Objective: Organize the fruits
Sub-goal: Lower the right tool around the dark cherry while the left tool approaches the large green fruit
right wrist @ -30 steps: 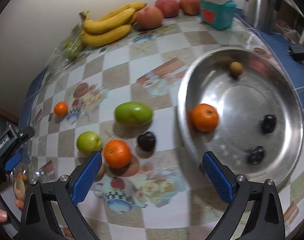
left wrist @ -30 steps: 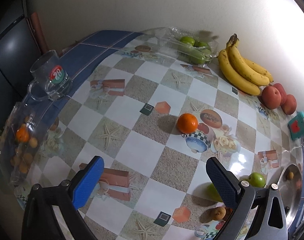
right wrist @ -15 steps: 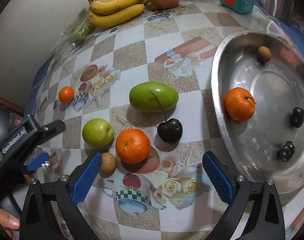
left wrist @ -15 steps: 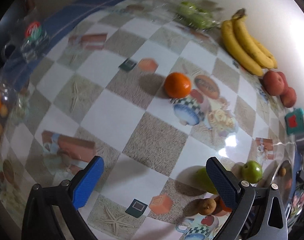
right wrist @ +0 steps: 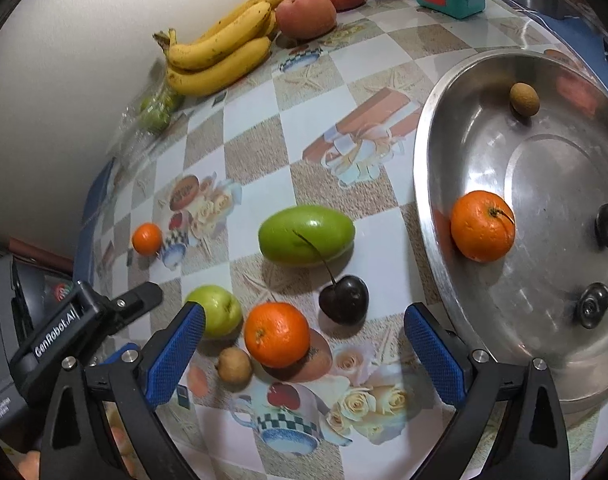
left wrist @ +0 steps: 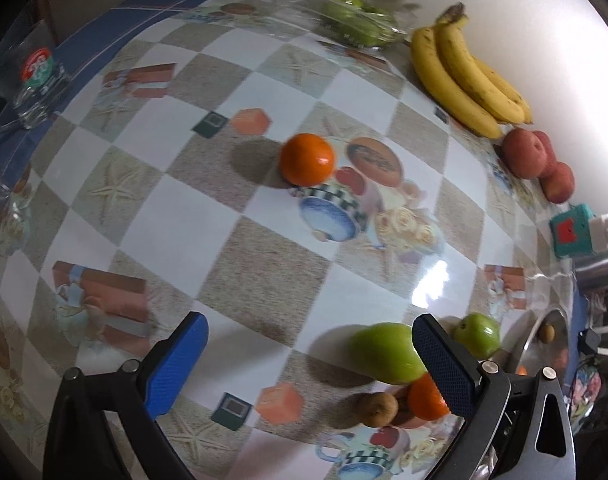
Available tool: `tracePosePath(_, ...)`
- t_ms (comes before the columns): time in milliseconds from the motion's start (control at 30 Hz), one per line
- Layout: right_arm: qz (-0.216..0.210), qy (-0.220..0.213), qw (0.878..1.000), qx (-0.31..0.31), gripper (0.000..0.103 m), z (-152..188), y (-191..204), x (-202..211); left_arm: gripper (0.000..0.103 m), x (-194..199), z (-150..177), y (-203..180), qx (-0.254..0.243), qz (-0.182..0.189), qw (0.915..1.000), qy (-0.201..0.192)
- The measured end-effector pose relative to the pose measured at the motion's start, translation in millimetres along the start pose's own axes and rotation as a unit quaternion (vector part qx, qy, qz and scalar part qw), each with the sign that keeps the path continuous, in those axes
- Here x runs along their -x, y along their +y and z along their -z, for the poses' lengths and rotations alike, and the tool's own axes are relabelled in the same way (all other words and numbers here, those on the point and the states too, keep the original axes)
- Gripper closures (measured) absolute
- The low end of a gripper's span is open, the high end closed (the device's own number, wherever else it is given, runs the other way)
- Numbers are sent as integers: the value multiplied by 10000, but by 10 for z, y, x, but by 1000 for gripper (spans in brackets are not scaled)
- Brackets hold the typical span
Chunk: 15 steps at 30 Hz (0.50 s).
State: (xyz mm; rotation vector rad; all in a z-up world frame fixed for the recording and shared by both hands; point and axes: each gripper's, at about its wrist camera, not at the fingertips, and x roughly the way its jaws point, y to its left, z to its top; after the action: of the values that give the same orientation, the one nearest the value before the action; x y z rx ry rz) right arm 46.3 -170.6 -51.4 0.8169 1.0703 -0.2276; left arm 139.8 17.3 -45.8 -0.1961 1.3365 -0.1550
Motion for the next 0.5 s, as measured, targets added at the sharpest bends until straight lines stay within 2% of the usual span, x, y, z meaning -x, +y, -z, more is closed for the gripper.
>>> tracePosePath(33,-22,-20,10000,-16,6,-6,-4,5,0,-2,1,-31,-41,12,10000,0)
tracePosePath(167,104,-167,9998,-36,28,-40,-31,30,0,-8,-13,-71,-79,13,10000,-17)
tracePosePath(233,125,-175,9997,-103,30,-54,-64,15,1,-4,-13,-87,-103,56,9999,-15)
tracePosePath(367,237,-109,9995,-149,45,-56,-102,-32,1,-23,1,-149,-203,173,9996,55)
tracePosePath(500,277,-105,9995,-110,49,-52,-114,-28,3,-27,32,-223,-368,247,9990,89)
